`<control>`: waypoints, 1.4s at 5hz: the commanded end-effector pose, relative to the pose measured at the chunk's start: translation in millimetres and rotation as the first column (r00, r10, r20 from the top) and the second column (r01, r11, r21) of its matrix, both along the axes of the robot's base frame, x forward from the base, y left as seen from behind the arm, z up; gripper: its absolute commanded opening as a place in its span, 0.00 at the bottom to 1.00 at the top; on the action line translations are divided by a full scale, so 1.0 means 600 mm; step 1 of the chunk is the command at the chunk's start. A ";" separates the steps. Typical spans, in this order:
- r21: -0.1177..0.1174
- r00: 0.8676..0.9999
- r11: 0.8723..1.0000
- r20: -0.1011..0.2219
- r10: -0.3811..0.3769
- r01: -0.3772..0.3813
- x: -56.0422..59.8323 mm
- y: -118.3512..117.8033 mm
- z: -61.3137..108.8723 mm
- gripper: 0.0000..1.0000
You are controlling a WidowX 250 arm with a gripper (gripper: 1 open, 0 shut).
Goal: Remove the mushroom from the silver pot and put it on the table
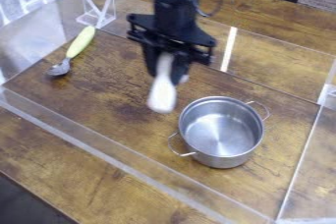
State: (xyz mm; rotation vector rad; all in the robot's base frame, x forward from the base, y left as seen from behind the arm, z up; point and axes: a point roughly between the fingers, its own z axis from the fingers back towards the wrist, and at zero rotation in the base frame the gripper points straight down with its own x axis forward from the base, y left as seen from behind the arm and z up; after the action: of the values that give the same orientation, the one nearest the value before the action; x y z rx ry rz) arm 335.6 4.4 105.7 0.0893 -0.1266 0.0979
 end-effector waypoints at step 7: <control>0.007 0.998 0.999 -0.040 -0.039 0.039 0.022 0.092 -0.076 0.00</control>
State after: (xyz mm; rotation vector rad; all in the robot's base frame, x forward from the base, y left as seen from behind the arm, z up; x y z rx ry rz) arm 340.3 52.5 42.7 0.0860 -0.0295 0.0410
